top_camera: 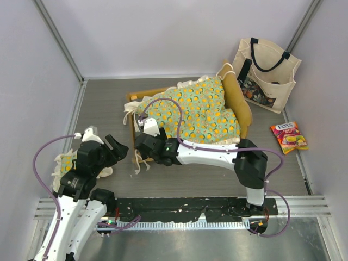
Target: Set up the pet bed
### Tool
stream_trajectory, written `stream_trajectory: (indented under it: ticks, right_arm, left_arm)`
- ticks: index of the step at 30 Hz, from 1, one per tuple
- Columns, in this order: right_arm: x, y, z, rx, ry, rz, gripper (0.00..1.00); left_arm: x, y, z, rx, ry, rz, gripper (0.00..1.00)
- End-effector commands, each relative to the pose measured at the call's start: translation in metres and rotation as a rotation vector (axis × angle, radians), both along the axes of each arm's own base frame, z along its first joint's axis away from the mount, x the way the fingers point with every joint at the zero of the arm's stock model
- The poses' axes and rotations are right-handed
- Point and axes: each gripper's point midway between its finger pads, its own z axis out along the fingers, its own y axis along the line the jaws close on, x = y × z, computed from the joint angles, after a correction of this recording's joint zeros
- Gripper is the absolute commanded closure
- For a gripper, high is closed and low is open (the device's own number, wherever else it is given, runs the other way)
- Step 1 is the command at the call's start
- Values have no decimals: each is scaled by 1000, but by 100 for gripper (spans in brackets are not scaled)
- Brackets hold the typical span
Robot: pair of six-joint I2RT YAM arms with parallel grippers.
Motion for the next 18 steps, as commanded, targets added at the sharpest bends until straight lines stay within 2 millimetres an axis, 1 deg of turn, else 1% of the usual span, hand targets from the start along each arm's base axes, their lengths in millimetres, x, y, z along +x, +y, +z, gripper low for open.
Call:
stream_trajectory:
  ticks: [1,2,3,4,5,6,7,8,9,10,11,12,13,14,15,16,17,18]
  right_arm:
    - [11,-4,-5,-57,-58,-67,22]
    - [11,-4,-10,-64,-51,-65,23]
    - [11,-3,-14,-72,-51,-62,30]
    - [12,-3,-21,-82,-49,-63,35]
    - [13,-4,-22,-90,-52,-65,43]
    - [15,-6,-22,-96,-59,-74,59]
    - [16,-6,-21,-98,-61,-73,64]
    - [17,-7,-15,-90,-66,-72,72]
    - [18,-9,-10,-92,-81,-67,84]
    - [18,-10,-3,-86,-88,-60,90]
    - [18,-10,12,-58,-104,-55,95]
    - [17,-12,15,-52,-111,-48,99]
    - [18,-14,22,-49,-120,-38,99]
    - [17,-16,30,-35,-129,-35,99]
    - [17,-20,42,-5,-142,-38,99]
    - [18,-23,49,16,-144,-33,99]
    - [20,-23,58,50,-151,-33,99]
    - [19,-30,69,80,-157,-29,99]
  left_arm:
    - [-2,5,9,28,-31,-1,29]
    - [-2,4,10,25,-33,-4,28]
    - [-2,4,10,23,-36,-5,28]
    - [-2,2,10,20,-36,-14,28]
    - [-2,1,10,17,-40,-20,28]
    - [-1,0,9,16,-39,-23,28]
    - [-1,-2,8,15,-35,-36,28]
    - [0,-3,9,16,-41,-43,28]
    - [0,-5,8,15,-41,-58,30]
    - [0,-9,9,7,-42,-83,30]
    - [3,-11,11,15,-58,-98,30]
    - [3,-17,11,2,-61,-132,31]
    - [5,-20,10,5,-57,-150,32]
    - [7,-26,14,2,-77,-193,32]
    - [8,-29,16,6,-83,-217,33]
    - [11,-33,13,8,-66,-242,34]
    - [14,-39,16,12,-82,-283,34]
    - [16,-43,20,8,-86,-308,35]
